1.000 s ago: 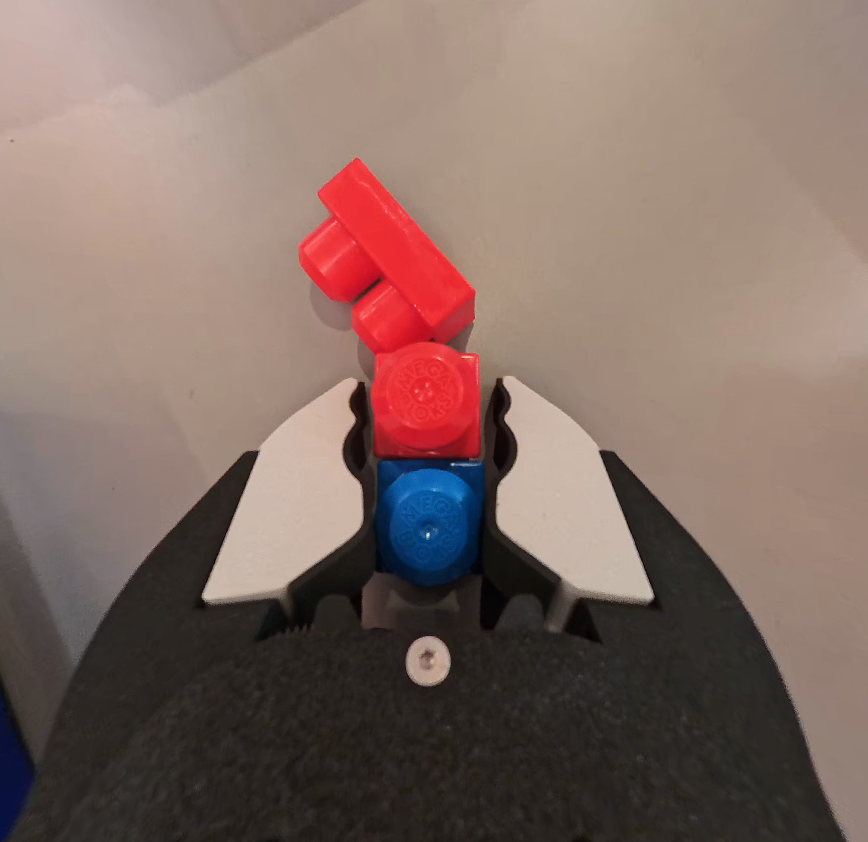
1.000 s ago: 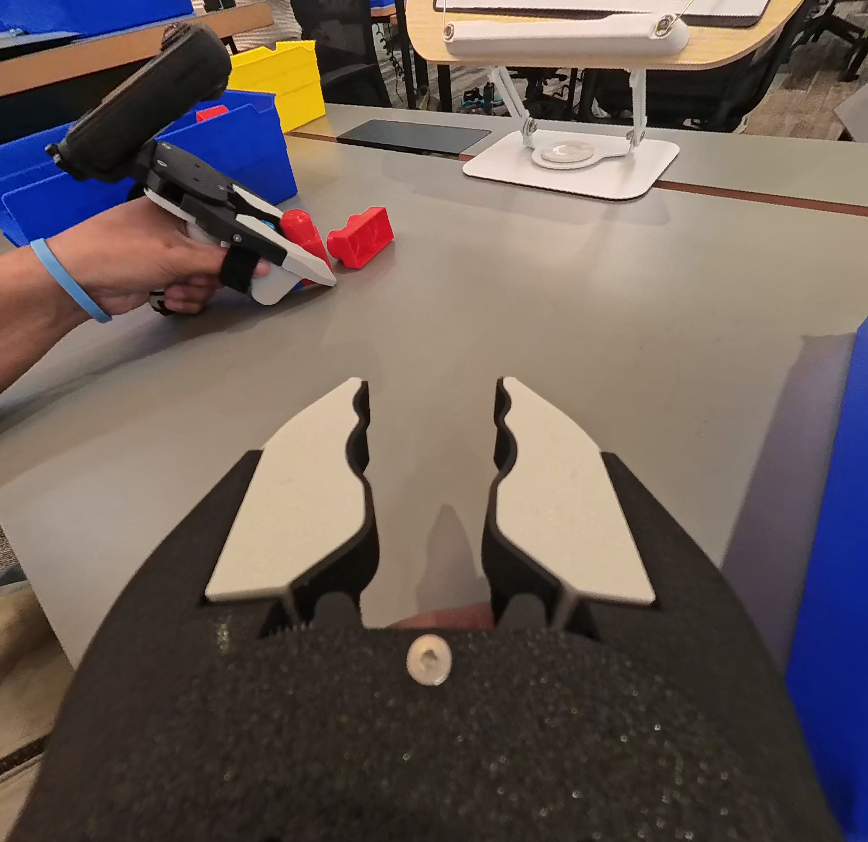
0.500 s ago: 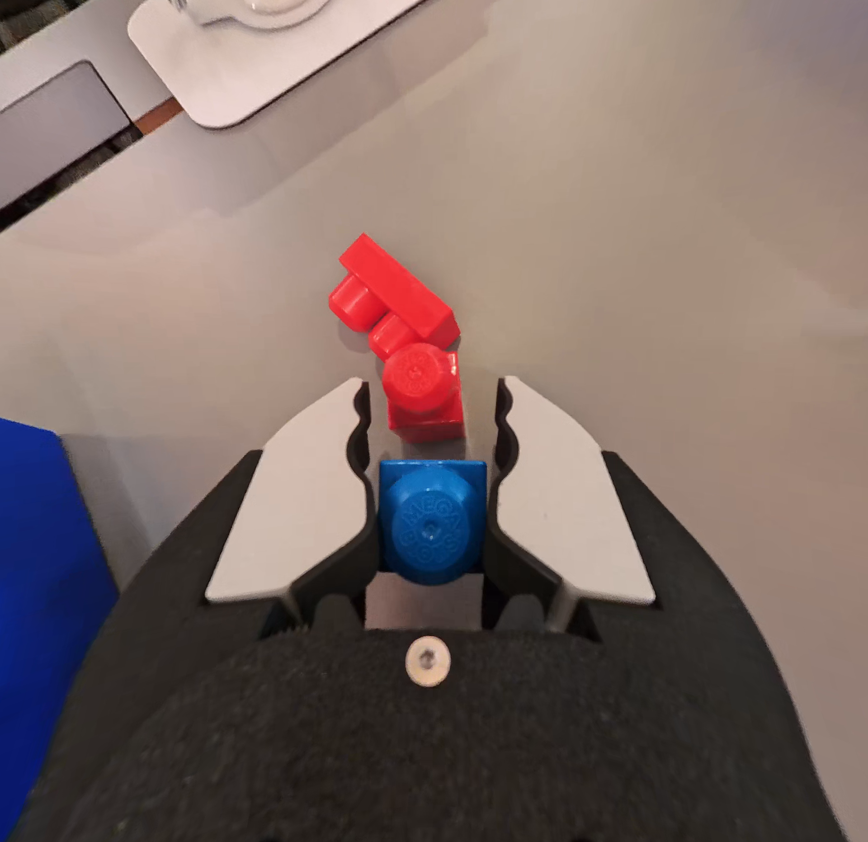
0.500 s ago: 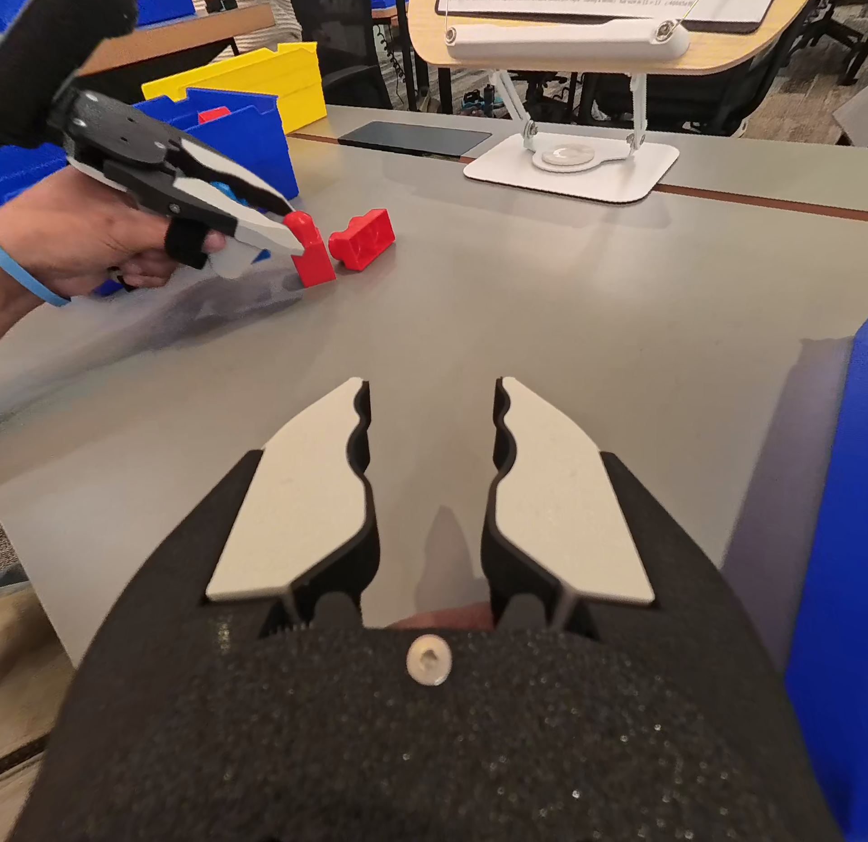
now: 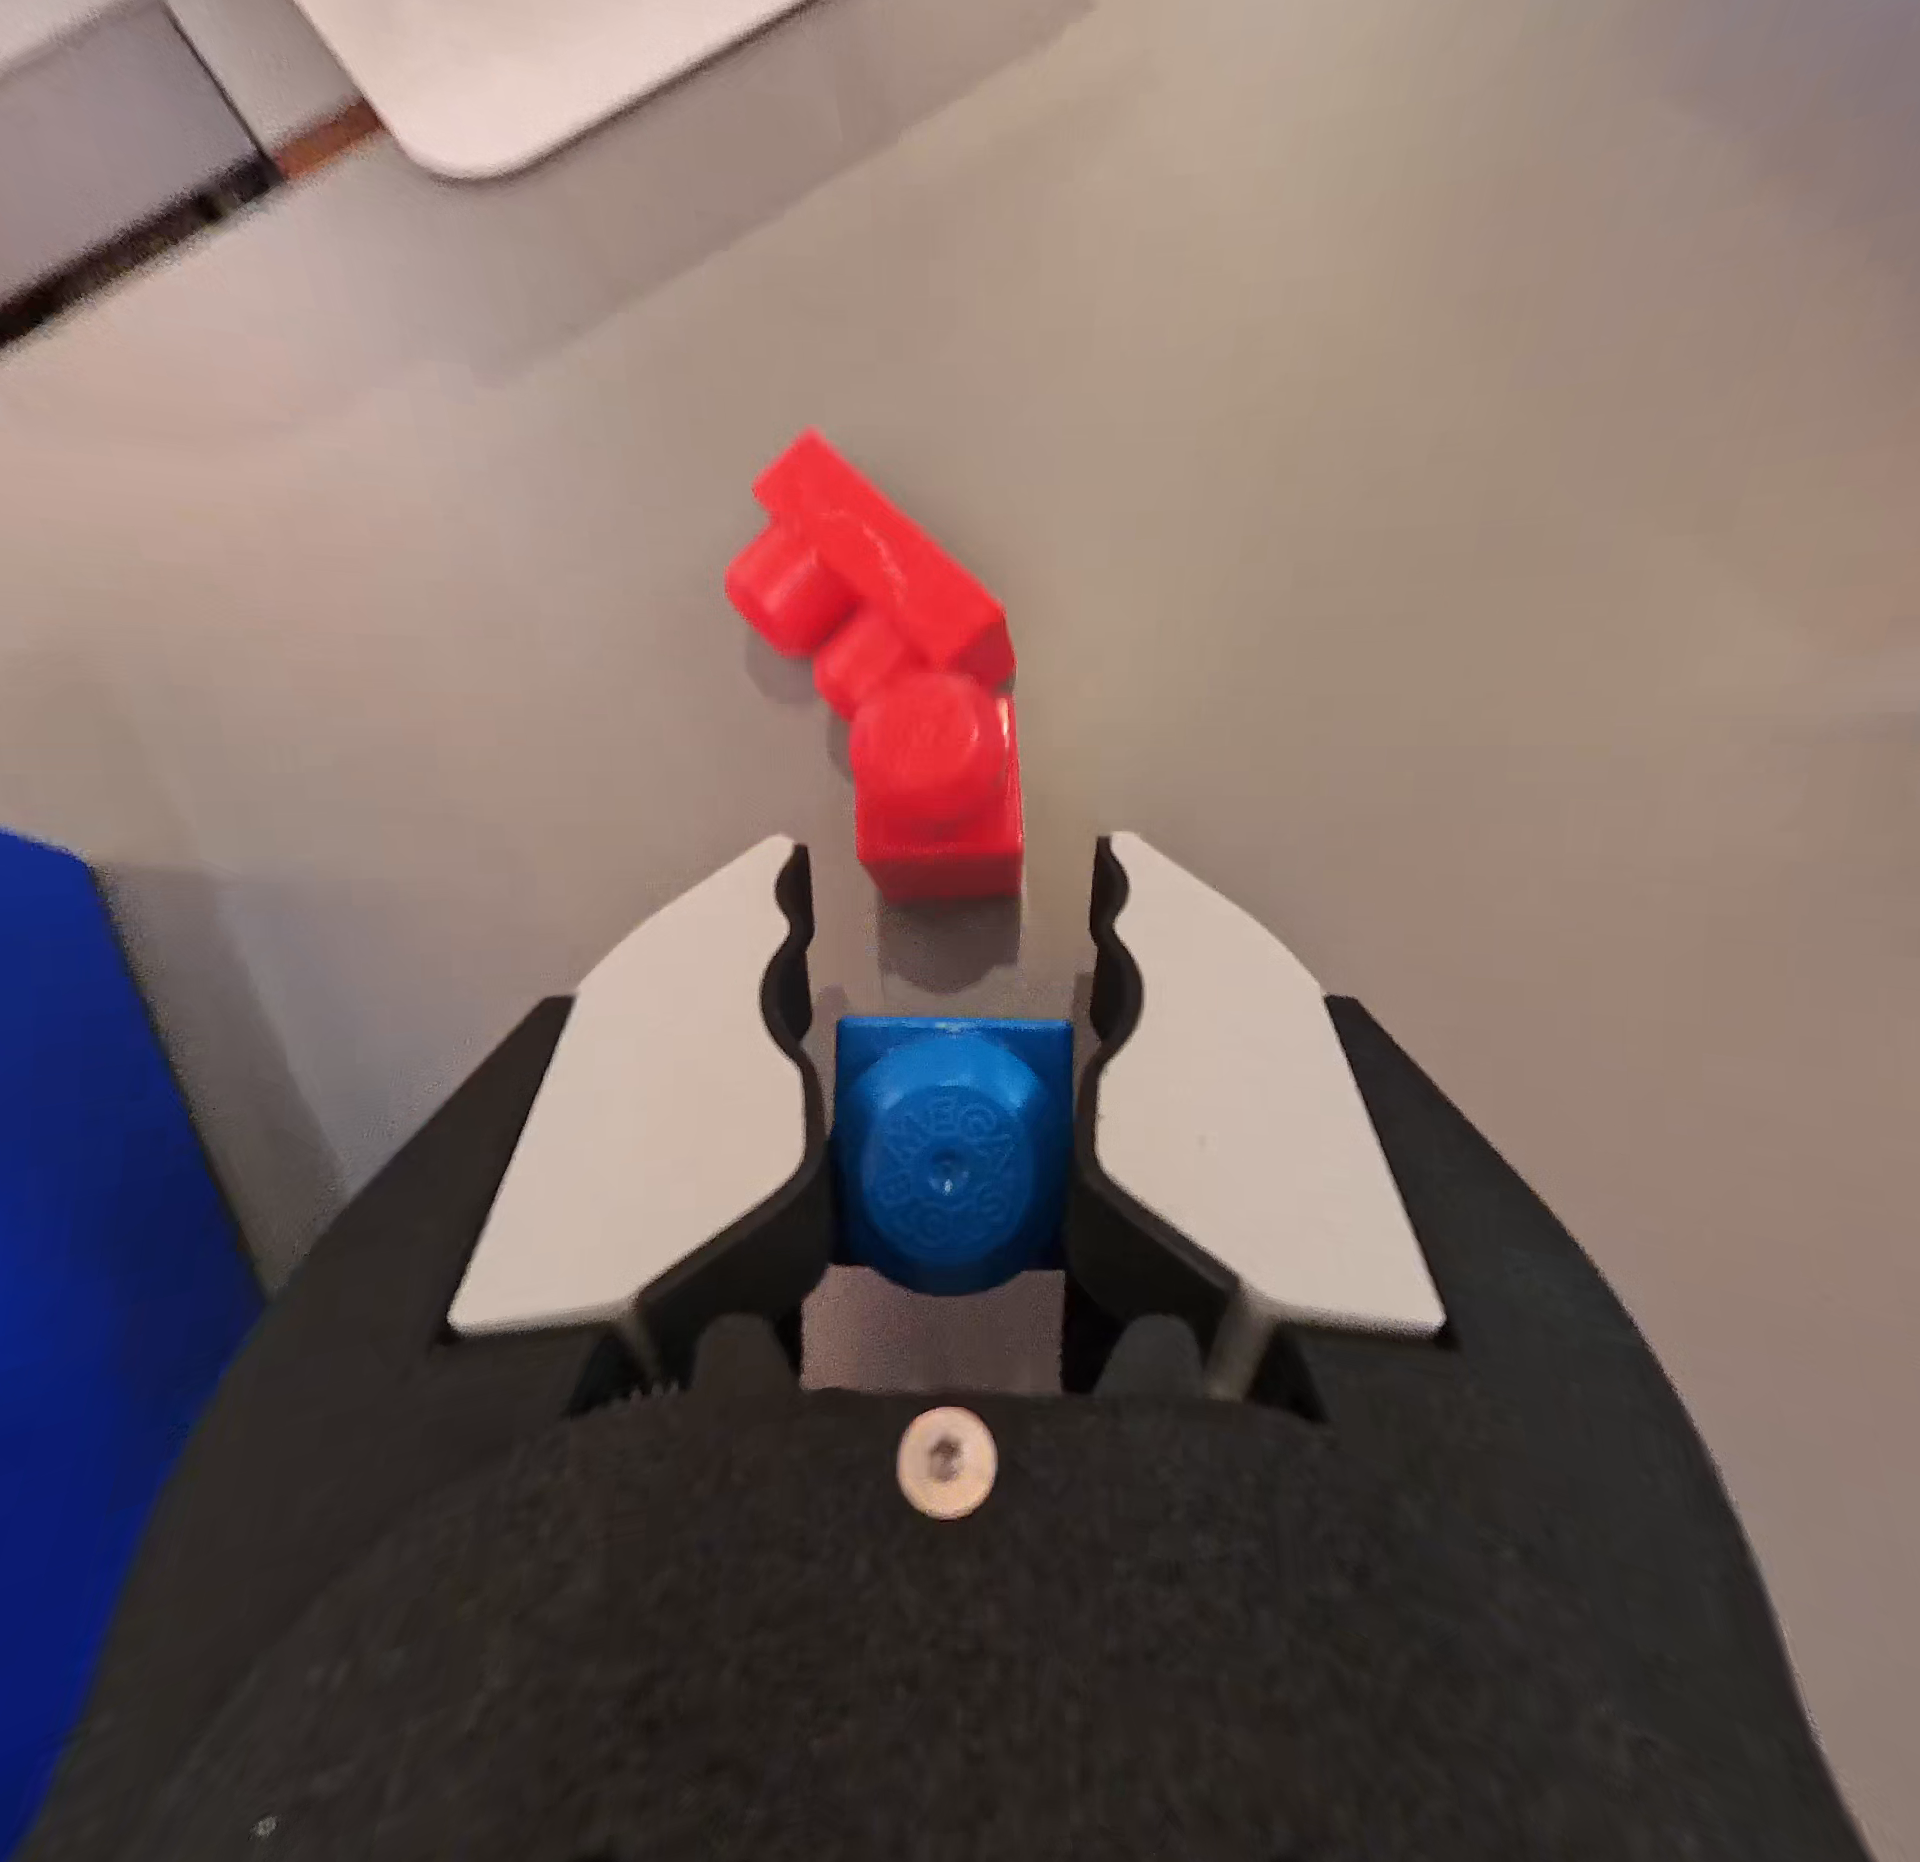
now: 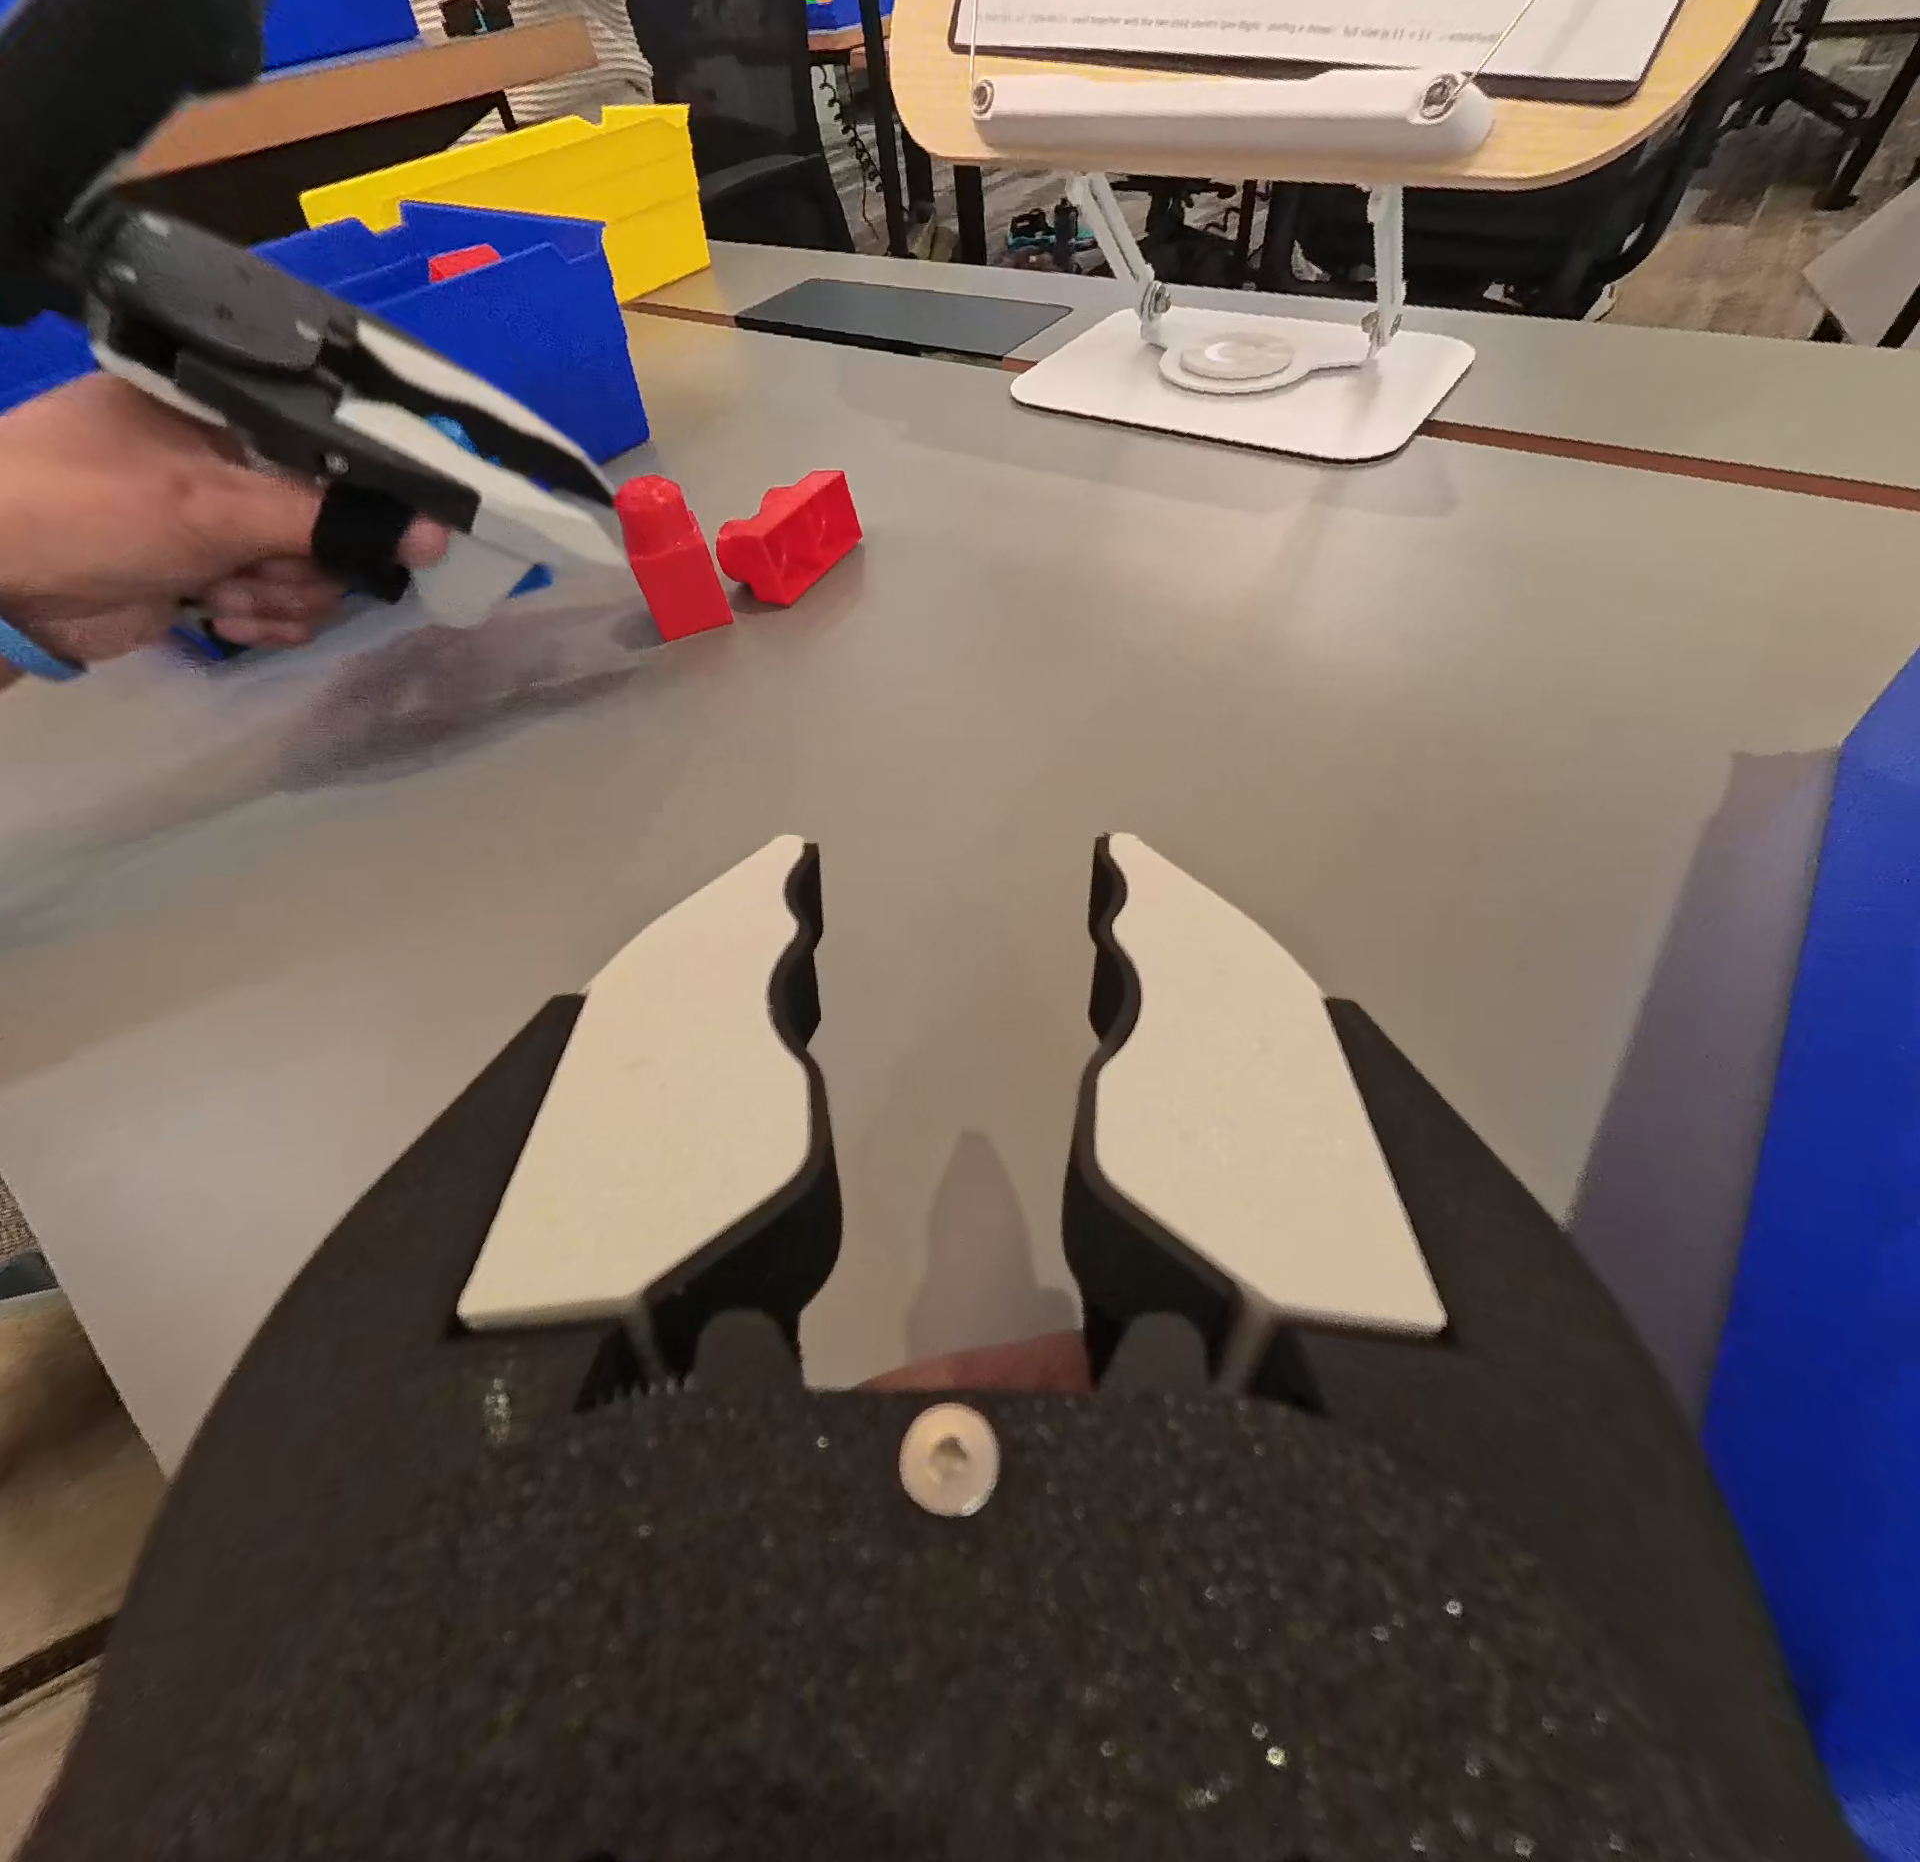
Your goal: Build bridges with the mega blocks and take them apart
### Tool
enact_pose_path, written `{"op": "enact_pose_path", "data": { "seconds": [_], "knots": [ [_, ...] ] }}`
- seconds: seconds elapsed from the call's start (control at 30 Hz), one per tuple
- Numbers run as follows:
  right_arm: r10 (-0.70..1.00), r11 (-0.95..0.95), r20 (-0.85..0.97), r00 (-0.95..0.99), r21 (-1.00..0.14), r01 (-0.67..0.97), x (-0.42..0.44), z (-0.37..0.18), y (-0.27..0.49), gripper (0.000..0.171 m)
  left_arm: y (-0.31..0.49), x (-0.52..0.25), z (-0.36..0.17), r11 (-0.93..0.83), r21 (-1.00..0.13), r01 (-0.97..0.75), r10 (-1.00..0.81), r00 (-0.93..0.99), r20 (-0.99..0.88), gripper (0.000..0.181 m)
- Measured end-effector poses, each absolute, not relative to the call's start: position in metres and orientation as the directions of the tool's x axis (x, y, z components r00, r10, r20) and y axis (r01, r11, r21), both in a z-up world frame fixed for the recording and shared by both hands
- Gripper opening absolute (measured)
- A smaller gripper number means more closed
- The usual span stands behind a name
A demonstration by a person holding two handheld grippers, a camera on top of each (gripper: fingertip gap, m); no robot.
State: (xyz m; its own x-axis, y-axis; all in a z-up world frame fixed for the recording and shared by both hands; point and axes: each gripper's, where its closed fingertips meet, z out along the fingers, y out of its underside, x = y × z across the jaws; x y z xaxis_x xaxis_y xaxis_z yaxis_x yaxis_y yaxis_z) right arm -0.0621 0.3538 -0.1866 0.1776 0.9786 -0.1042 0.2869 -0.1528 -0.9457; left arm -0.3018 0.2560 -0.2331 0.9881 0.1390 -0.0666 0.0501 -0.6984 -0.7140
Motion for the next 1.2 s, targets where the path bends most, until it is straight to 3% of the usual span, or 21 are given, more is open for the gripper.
{"op": "enact_pose_path", "data": {
  "seconds": [0.13,0.5,0.77,0.87,0.97,1.2],
  "knots": [
    [0.98,-0.153,-0.107,0.168,-0.944,0.292,-0.064,-0.188,0.351,0.049,0.25,-0.3,-0.26,-0.719,-0.682,0.134,0.173,0.985,0.011,0.052],
    [0.98,-0.147,-0.101,0.17,-0.946,0.288,-0.063,-0.185,0.35,0.049,0.276,-0.293,-0.264,-0.71,-0.69,0.14,0.168,0.985,0.028,0.053],
    [0.984,-0.122,-0.078,0.158,-0.948,0.293,-0.064,-0.182,0.341,0.049,0.249,-0.277,-0.263,-0.654,-0.7,0.288,0.332,0.94,0.078,0.052],
    [0.984,-0.124,-0.081,0.157,-0.95,0.287,-0.062,-0.179,0.341,0.049,0.246,-0.244,-0.255,-0.633,-0.721,0.281,0.287,0.951,0.119,0.052],
    [0.984,-0.127,-0.085,0.156,-0.952,0.28,-0.061,-0.177,0.341,0.049,0.269,-0.211,-0.249,-0.645,-0.745,0.168,0.198,0.979,0.049,0.052],
    [0.983,-0.123,-0.081,0.163,-0.956,0.265,-0.055,-0.171,0.341,0.048,0.339,-0.222,-0.257,-0.659,-0.742,0.123,0.194,0.981,-0.011,0.052]
  ]
}}
